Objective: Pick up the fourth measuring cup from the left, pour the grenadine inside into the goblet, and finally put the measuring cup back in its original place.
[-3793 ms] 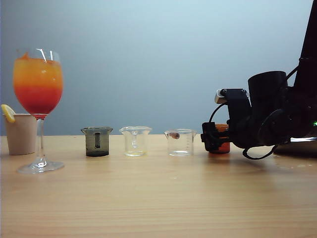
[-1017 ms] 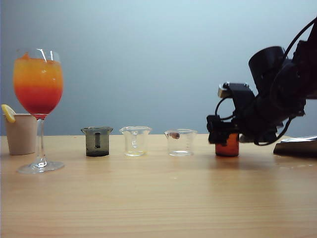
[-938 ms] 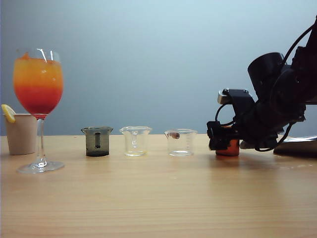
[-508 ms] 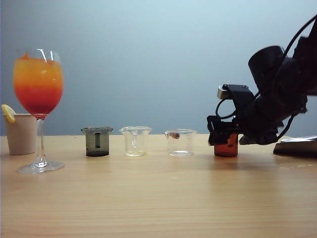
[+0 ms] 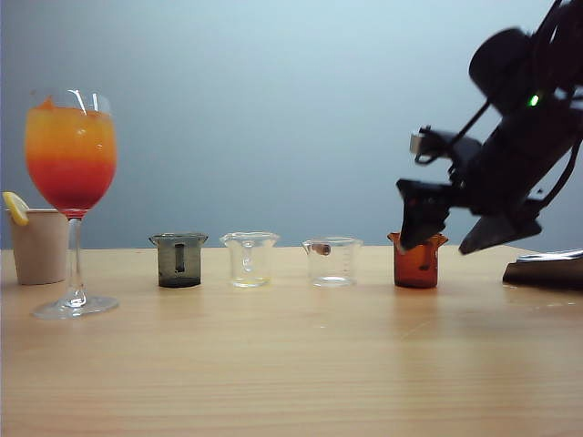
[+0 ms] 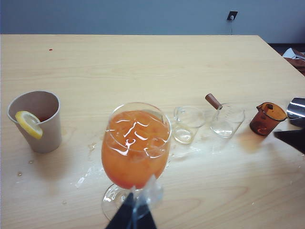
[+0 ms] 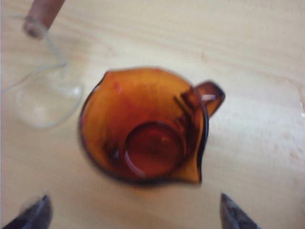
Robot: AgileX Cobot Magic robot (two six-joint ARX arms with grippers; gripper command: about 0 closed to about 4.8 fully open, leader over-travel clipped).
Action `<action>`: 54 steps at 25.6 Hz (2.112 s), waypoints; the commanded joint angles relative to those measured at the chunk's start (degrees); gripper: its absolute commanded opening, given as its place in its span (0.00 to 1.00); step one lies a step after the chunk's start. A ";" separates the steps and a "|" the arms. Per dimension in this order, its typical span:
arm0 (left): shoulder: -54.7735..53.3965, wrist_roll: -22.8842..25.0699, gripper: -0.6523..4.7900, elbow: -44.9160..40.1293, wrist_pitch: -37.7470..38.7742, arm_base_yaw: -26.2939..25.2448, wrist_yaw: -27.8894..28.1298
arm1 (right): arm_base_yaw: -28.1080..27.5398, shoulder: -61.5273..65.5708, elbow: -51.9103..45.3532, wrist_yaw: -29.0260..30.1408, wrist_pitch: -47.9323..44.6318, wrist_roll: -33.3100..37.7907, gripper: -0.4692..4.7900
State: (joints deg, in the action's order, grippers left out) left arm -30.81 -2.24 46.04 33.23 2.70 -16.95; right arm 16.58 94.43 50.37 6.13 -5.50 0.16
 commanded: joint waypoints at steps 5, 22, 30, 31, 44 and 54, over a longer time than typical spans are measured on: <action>2.60 -0.13 0.11 0.17 -0.79 0.04 0.20 | 0.09 -15.32 0.52 0.61 14.05 -0.13 0.12; 20.57 -0.15 0.11 -11.93 -6.19 0.02 4.55 | 0.17 -51.78 -7.10 -1.44 19.37 2.82 0.08; 27.80 -0.15 0.11 -21.29 -12.22 0.04 12.59 | 0.15 -64.41 -18.62 -3.15 10.97 -5.29 0.08; 28.11 -0.20 0.11 -22.38 -13.27 0.04 12.76 | 0.17 -65.37 -19.93 -4.46 10.27 -6.14 0.08; 28.65 -1.73 0.11 -36.15 -29.79 0.02 18.27 | 0.22 -70.23 -23.28 -7.52 10.40 -3.50 0.08; 29.00 -2.51 0.11 -42.95 -35.54 0.02 19.52 | 0.20 -70.23 -23.28 -7.50 10.40 -3.50 0.08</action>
State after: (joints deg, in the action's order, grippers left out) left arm -2.17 -4.60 3.09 -1.37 2.70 2.24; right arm 16.80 24.25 26.81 -1.39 5.87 -3.66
